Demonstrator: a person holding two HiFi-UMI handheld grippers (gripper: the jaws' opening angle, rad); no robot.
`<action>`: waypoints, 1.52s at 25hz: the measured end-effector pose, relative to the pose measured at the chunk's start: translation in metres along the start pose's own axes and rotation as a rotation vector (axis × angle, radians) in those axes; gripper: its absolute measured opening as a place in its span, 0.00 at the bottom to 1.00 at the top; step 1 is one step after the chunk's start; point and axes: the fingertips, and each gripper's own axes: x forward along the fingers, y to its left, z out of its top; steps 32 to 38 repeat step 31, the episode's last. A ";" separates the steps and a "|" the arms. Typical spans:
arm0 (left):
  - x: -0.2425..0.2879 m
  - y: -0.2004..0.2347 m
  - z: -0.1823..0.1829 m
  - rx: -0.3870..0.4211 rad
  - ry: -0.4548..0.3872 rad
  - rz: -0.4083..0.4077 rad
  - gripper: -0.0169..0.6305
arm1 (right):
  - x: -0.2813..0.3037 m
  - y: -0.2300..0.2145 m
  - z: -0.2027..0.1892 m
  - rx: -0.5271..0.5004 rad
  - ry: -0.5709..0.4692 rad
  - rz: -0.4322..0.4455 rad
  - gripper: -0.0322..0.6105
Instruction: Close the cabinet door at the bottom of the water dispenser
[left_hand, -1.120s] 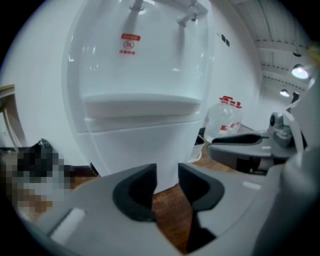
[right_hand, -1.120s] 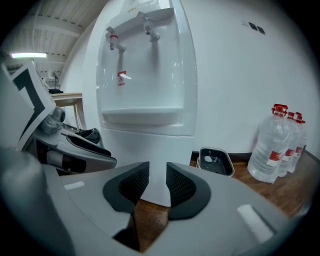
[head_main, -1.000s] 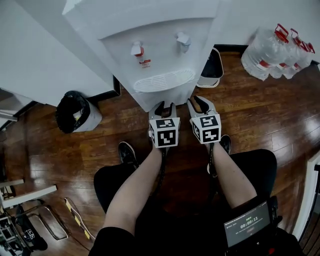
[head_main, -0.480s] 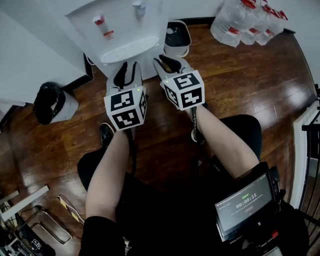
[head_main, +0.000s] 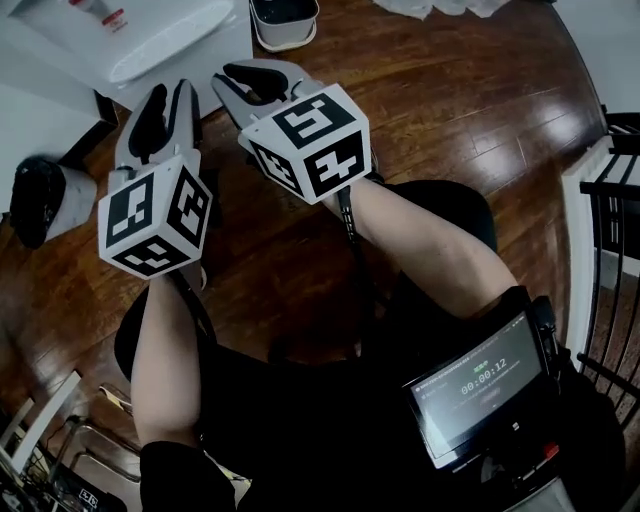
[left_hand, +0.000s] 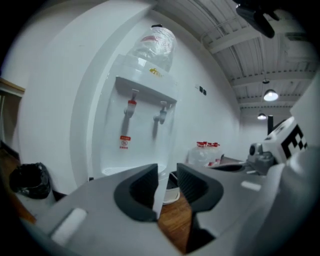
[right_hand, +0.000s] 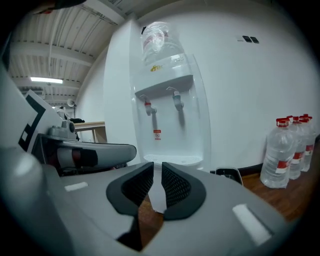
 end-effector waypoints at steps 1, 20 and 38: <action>-0.005 -0.002 0.006 0.007 -0.023 0.001 0.24 | -0.006 0.003 0.007 0.003 -0.029 0.007 0.13; -0.026 -0.033 0.024 0.108 -0.087 -0.075 0.24 | -0.040 0.002 0.043 -0.040 -0.139 -0.009 0.06; -0.023 -0.040 0.010 0.131 -0.058 -0.096 0.24 | -0.038 -0.002 0.034 -0.016 -0.116 -0.034 0.06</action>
